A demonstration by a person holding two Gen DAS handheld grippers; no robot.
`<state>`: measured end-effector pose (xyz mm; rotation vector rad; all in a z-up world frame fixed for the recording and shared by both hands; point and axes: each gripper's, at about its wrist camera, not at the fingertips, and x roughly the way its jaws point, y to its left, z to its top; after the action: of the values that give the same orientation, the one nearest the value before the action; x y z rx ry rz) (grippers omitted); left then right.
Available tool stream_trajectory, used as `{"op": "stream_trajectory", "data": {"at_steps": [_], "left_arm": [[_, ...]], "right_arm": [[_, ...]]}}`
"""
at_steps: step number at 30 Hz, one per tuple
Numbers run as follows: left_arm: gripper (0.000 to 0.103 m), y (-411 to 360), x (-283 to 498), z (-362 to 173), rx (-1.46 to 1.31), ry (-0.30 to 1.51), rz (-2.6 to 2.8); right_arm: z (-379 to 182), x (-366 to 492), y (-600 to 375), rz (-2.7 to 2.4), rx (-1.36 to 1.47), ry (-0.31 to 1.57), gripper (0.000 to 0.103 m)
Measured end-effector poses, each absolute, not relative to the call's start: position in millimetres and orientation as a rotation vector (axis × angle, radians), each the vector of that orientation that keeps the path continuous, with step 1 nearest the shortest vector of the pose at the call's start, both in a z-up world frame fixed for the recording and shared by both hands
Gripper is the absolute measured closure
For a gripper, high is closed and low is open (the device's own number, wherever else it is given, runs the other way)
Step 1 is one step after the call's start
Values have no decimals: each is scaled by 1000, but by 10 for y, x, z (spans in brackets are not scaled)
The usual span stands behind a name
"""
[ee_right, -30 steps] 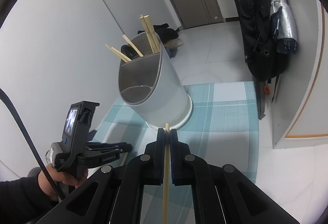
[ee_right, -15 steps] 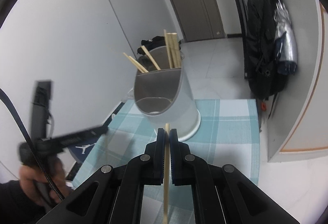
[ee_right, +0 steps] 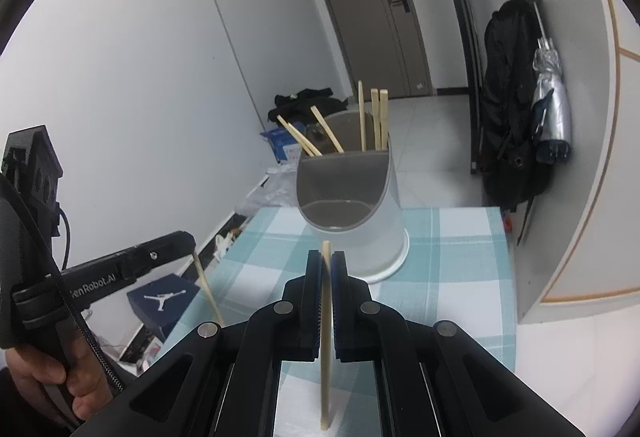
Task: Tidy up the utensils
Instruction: 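Carry both held chopsticks up over the white holder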
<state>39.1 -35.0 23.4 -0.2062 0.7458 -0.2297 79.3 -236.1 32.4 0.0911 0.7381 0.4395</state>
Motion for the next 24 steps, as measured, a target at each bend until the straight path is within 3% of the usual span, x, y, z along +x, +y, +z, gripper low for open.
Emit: {"op": "stream_trajectory", "data": {"at_steps": [17,24], "left_arm": [[103,-589,577,821,-134,693,-373],[103,-585,811,1312,-186,678,-455]], "right_arm": [[852,1041,-2500,414,155,644,99],[1264,1374,-2501,439,171,601,99]]}}
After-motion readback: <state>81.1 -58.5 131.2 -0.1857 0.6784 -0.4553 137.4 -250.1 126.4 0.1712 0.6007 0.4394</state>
